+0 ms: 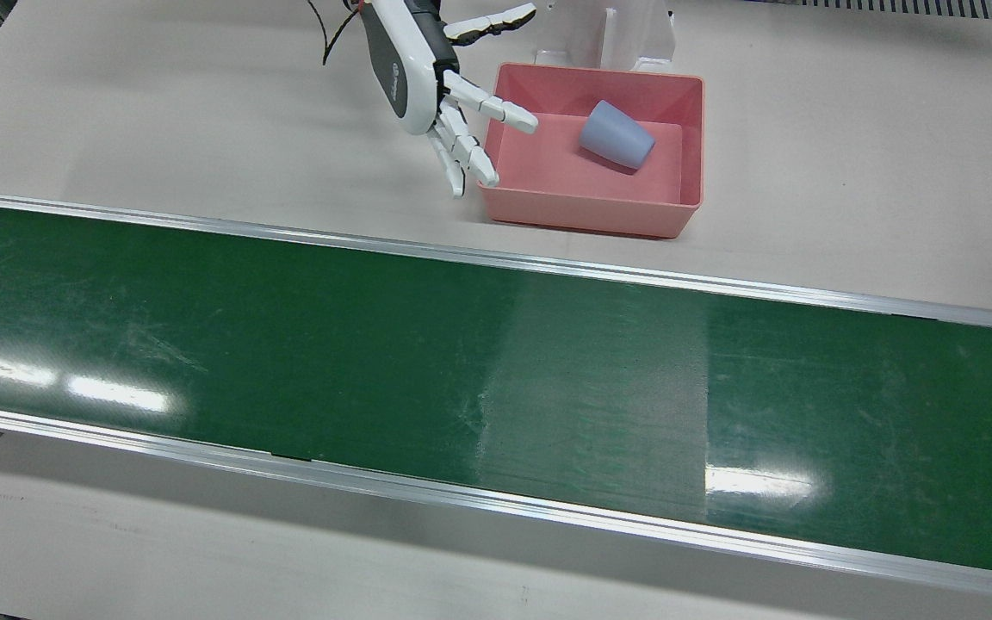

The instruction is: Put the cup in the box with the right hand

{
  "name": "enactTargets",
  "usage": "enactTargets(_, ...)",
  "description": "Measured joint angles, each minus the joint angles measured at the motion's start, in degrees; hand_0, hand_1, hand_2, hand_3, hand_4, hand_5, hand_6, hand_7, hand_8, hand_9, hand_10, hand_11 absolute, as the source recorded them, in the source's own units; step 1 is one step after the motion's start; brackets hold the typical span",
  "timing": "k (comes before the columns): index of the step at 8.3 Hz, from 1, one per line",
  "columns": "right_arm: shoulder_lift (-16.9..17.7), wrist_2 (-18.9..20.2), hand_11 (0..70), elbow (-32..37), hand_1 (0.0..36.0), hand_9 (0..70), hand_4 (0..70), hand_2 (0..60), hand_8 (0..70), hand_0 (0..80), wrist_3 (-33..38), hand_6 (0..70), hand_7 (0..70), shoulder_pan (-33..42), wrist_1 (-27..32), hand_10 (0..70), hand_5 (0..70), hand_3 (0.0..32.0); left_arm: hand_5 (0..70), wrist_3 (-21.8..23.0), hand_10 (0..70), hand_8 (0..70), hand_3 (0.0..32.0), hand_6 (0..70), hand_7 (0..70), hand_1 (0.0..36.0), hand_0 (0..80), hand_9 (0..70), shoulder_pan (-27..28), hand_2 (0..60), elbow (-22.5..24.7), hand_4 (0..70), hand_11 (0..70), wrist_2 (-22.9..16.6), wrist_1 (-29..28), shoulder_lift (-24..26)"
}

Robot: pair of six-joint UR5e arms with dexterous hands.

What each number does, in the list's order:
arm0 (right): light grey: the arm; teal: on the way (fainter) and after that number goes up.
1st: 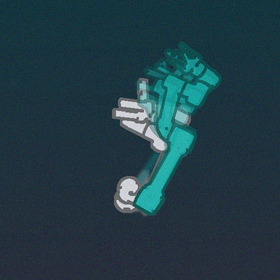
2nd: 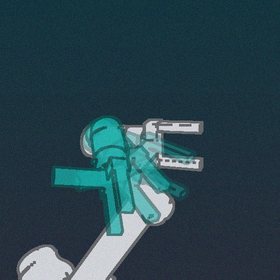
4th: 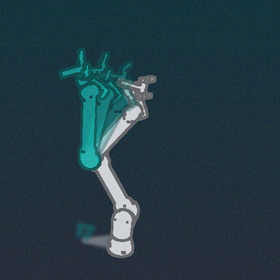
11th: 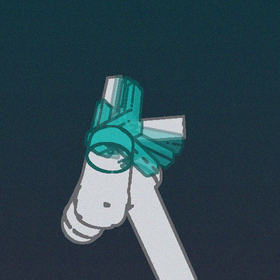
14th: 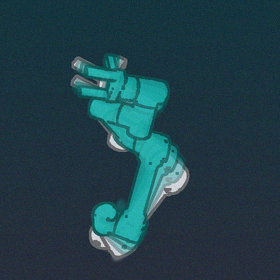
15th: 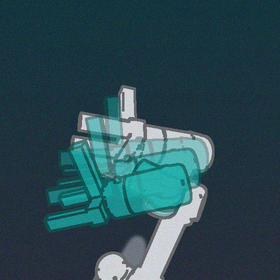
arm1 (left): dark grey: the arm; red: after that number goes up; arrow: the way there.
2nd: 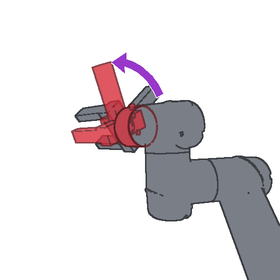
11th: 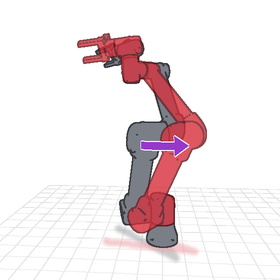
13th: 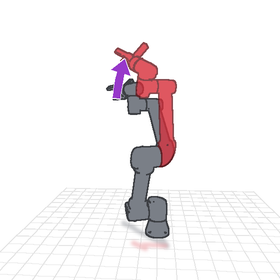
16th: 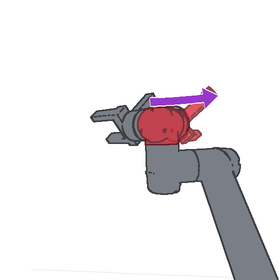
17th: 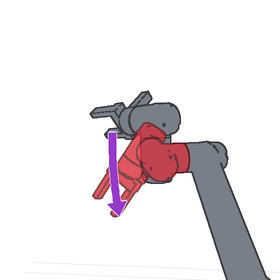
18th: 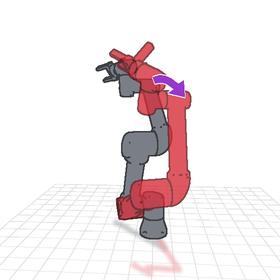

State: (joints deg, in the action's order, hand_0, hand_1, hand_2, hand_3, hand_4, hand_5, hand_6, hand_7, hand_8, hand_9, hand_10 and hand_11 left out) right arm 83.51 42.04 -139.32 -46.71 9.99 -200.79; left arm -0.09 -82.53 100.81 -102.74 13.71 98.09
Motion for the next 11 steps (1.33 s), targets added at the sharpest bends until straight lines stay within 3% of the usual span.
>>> enactTargets(1,3.6,3.9,3.0,0.0,14.3,14.5,13.4,1.1,8.2,58.2,6.4,4.3,11.9,6.9,-0.2,0.6,6.7,0.0,0.0,0.0,0.0,0.0,0.0,0.0,0.0,0.0,0.0,0.0,0.0,0.0,0.0,0.0,0.0,0.0,0.0,0.0)
enactTargets(2,6.9,8.4,4.4,1.2,17.3,15.1,10.7,6.1,8.5,55.2,12.6,4.5,12.9,14.9,-0.2,1.7,6.6,0.0,0.0,0.0,0.0,0.0,0.0,0.0,0.0,0.0,0.0,0.0,0.0,0.0,0.0,0.0,0.0,0.0,0.0,0.0)
enactTargets(3,8.7,13.3,5.6,4.3,15.5,15.5,12.8,3.7,8.8,56.3,18.3,4.7,13.1,22.6,-0.1,2.5,6.7,0.0,0.0,0.0,0.0,0.0,0.0,0.0,0.0,0.0,0.0,0.0,0.0,0.0,0.0,0.0,0.0,0.0,0.0,0.0)
enactTargets(4,9.5,18.5,6.4,8.4,14.8,15.4,9.6,3.6,8.8,55.3,23.1,4.5,12.4,30.4,0.2,3.0,6.7,0.0,0.0,0.0,0.0,0.0,0.0,0.0,0.0,0.0,0.0,0.0,0.0,0.0,0.0,0.0,0.0,0.0,0.0,0.0)
enactTargets(5,9.7,24.1,7.4,12.0,13.9,16.2,10.9,3.7,9.2,54.2,26.0,4.7,13.0,37.5,1.4,3.8,6.5,0.0,0.0,0.0,0.0,0.0,0.0,0.0,0.0,0.0,0.0,0.0,0.0,0.0,-0.1,0.0,0.0,0.0,-0.1,-0.1)
enactTargets(6,10.1,30.3,7.9,16.0,12.4,16.9,18.3,1.3,9.5,56.0,28.5,5.1,14.7,44.9,3.8,4.2,6.4,0.0,0.0,0.0,0.0,0.0,0.0,0.0,0.0,0.0,0.0,0.0,0.0,0.0,-0.1,0.0,0.0,0.0,-0.1,-0.1)
enactTargets(8,14.0,41.1,7.4,23.7,14.0,17.4,16.9,2.8,9.8,55.9,32.6,5.2,15.6,60.3,10.6,3.8,6.6,0.0,0.0,0.0,0.0,0.0,0.0,0.0,0.0,0.0,0.0,0.0,0.0,0.0,-0.1,0.0,0.0,0.0,-0.1,-0.1)
enactTargets(9,16.9,44.9,8.0,27.4,17.2,18.1,13.1,7.3,10.3,54.8,34.2,5.4,15.6,68.0,15.1,4.2,6.8,0.0,0.0,0.0,0.0,0.0,0.0,0.0,0.0,0.0,0.0,0.0,0.0,0.0,-0.2,0.0,0.0,0.0,-0.1,-0.1)
enactTargets(11,22.0,48.1,8.2,30.4,15.5,18.5,17.4,4.2,10.4,56.3,35.5,5.6,17.1,76.4,22.5,4.4,6.8,0.0,0.0,0.0,0.0,0.0,0.0,0.0,0.0,0.0,0.0,0.0,0.0,0.0,-0.2,0.0,0.0,0.0,-0.2,-0.1)
